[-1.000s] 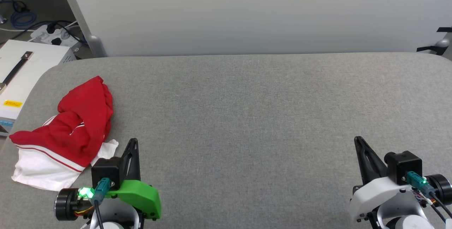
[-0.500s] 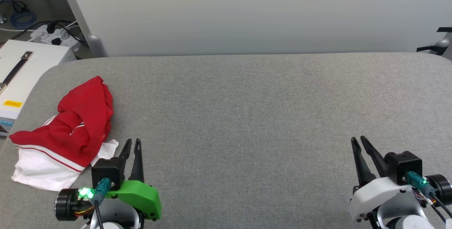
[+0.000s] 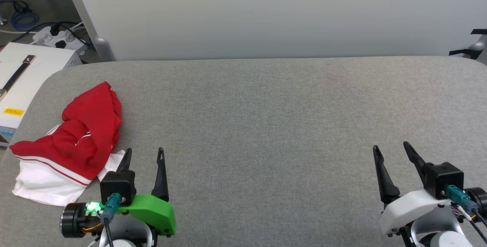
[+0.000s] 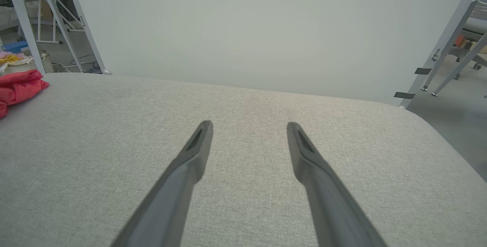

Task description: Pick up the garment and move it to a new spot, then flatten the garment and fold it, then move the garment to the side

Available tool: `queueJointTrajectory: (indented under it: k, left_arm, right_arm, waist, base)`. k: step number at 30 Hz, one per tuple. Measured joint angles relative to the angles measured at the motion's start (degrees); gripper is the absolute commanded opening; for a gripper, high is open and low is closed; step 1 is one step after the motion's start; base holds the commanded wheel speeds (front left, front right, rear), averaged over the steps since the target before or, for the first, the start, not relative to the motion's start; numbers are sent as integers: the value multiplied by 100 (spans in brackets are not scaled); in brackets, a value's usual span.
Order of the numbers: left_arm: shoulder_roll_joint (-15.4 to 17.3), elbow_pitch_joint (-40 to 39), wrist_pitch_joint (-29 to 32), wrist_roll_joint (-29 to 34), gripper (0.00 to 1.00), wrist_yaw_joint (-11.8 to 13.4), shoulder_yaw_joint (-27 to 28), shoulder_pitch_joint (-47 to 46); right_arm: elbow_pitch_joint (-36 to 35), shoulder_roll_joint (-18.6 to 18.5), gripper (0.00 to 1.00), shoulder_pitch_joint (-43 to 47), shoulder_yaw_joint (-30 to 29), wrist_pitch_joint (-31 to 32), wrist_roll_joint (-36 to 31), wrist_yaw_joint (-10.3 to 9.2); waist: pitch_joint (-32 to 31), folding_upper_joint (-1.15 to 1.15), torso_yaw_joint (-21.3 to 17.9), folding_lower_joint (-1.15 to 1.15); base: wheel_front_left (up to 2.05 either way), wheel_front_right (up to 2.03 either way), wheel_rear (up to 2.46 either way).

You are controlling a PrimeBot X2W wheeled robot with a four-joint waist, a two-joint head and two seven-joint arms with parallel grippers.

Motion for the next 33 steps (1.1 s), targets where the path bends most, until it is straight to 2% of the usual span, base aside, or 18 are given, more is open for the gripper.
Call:
queueJointTrajectory:
  k: [33]
  left_arm:
    - [31, -200, -396, 0, 100, 318, -282, 57]
  right_arm:
    - [-443, 0, 100, 139, -60, -380, 404, 0]
  waist:
    - [-64, 0, -1, 0]
  base:
    - [0, 0, 0]
